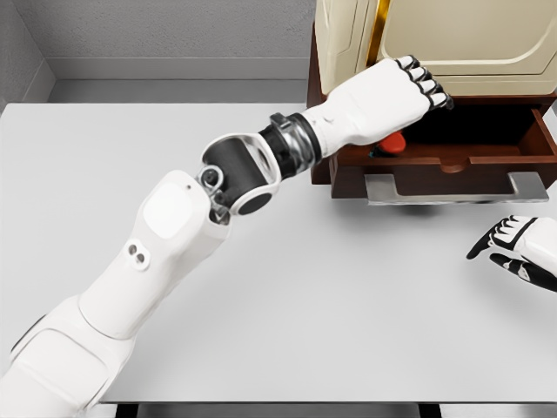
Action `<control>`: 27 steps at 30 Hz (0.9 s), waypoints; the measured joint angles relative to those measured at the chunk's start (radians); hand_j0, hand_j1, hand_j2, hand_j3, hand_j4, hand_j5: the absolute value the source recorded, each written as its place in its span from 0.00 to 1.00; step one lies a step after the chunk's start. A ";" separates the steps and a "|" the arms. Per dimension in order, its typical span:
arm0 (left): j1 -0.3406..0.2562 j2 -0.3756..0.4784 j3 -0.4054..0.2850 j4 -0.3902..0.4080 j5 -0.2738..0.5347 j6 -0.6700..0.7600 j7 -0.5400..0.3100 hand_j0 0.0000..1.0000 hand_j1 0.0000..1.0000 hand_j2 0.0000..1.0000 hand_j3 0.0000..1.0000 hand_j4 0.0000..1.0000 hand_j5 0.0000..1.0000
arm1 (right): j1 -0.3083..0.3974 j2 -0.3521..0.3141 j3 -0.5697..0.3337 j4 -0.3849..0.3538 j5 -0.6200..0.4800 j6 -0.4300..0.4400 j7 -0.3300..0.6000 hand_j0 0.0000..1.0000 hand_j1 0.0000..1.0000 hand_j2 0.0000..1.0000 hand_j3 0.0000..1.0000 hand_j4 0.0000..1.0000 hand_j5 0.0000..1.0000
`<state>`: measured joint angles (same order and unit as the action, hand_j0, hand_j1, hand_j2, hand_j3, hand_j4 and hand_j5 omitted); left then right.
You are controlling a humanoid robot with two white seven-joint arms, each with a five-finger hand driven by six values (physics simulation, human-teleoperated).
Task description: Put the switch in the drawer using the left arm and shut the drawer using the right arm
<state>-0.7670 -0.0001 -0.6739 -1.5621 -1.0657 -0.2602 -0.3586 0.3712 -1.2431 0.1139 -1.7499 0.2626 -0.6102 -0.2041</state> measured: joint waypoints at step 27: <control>-0.040 0.420 -0.010 -0.238 1.329 -0.057 -0.138 1.00 1.00 1.00 1.00 1.00 1.00 | 0.000 -0.011 0.000 0.030 -0.004 0.000 -0.004 0.56 0.56 0.56 0.56 0.56 0.56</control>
<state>-0.8069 0.4203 -0.6840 -1.7999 0.2632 -0.3171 -0.4969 0.3712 -1.2537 0.1139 -1.7196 0.2590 -0.6101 -0.2082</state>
